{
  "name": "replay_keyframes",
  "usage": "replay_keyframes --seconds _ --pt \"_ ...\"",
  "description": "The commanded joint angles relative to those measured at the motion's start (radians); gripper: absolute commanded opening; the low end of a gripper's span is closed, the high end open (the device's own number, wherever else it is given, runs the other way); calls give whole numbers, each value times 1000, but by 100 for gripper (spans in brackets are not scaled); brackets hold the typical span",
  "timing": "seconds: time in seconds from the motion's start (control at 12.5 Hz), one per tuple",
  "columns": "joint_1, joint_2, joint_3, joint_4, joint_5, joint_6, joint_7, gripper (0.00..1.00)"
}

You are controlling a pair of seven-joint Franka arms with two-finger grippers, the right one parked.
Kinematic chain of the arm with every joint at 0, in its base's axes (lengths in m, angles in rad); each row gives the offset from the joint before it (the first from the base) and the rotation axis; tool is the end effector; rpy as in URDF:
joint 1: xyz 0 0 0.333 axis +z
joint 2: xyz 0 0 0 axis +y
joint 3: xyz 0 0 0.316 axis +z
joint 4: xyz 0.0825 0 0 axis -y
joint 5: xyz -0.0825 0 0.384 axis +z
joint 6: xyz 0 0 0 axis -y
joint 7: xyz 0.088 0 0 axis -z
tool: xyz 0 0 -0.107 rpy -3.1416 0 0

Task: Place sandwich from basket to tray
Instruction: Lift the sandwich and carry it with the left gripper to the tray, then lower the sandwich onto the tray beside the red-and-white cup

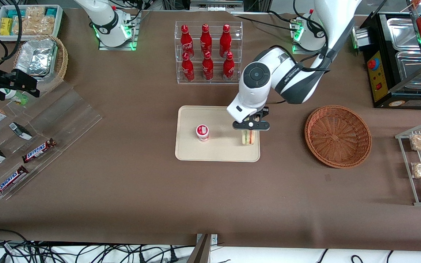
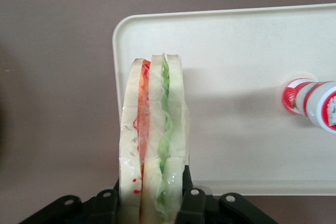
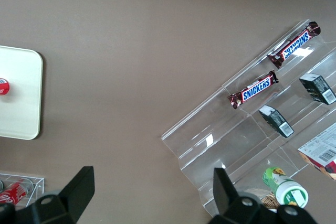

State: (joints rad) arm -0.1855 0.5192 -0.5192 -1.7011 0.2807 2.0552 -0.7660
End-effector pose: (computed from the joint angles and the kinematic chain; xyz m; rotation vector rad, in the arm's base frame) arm 0.5309 -0.3863 0.3167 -3.0881 0.0550 0.1090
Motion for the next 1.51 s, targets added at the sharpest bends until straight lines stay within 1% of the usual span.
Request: replay_keyframes --seconds 0.0,0.24,0.48,0.64,0.72,1.04,1.12,1.2,1.28,1.36,1.43 --pt "-37 53 5 26 63 37 -57 40" --pt "-45 91 4 20 153 80 -143 40" --pt "-61 117 5 18 178 114 -173 41" --pt "-71 136 4 18 253 117 -241 41" --pt "-72 148 4 17 274 134 -265 41" --pt "-84 162 5 17 285 140 -279 42" --pt "-84 162 5 17 288 141 -280 47" --pt "-83 162 5 17 290 140 -282 63" --pt "-83 162 5 17 290 138 -282 83" --pt "-81 162 4 17 290 135 -280 97" --pt "-77 159 2 18 288 132 -279 100"
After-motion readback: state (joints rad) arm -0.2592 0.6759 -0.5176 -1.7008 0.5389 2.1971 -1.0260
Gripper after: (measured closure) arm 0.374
